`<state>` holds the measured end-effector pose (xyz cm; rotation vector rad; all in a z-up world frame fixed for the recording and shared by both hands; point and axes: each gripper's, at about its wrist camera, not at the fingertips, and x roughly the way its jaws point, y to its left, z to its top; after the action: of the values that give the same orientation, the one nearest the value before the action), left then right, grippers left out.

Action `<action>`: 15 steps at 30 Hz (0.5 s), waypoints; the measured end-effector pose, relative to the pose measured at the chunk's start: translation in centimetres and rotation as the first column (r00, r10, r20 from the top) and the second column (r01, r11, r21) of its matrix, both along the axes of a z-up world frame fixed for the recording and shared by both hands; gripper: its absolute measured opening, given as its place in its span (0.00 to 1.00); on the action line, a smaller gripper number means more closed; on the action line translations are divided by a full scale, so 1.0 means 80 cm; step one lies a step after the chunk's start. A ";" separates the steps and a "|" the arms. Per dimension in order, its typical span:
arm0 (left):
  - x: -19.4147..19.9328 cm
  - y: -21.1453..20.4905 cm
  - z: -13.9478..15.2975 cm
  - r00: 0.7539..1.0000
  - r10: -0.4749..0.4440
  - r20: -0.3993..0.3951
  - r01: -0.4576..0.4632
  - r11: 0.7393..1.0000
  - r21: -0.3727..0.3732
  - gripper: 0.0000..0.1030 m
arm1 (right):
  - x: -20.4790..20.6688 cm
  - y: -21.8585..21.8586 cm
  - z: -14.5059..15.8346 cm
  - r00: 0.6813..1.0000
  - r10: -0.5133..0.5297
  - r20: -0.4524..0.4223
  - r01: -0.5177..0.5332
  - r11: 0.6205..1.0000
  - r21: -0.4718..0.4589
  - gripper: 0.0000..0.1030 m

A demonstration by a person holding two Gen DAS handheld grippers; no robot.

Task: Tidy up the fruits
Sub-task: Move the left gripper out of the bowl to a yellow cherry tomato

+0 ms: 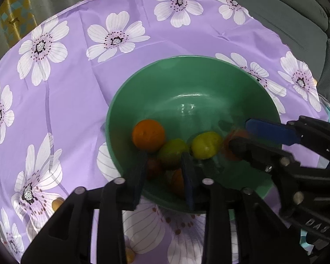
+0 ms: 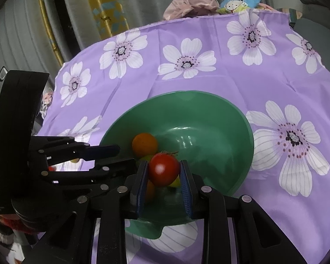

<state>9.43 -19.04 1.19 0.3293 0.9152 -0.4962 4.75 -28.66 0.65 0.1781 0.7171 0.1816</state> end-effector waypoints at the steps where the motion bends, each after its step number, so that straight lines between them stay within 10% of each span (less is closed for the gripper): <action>1: -0.002 0.002 0.001 1.000 0.000 0.003 0.000 1.000 -0.005 0.36 | -0.002 -0.003 0.001 1.000 -0.012 0.000 0.012 1.000 0.004 0.31; 8: -0.033 0.036 0.025 0.999 0.018 0.038 -0.015 0.996 -0.083 0.51 | -0.025 -0.012 0.007 0.998 -0.055 0.004 0.055 0.998 0.017 0.35; 15: -0.070 0.135 0.012 0.975 0.221 0.005 -0.219 0.972 -0.088 0.60 | -0.059 -0.003 0.017 0.999 -0.028 0.026 0.028 0.999 0.034 0.38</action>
<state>3.83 -8.23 2.18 0.1492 0.9001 -0.3276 -0.01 -28.87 1.98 0.2170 0.6852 0.1689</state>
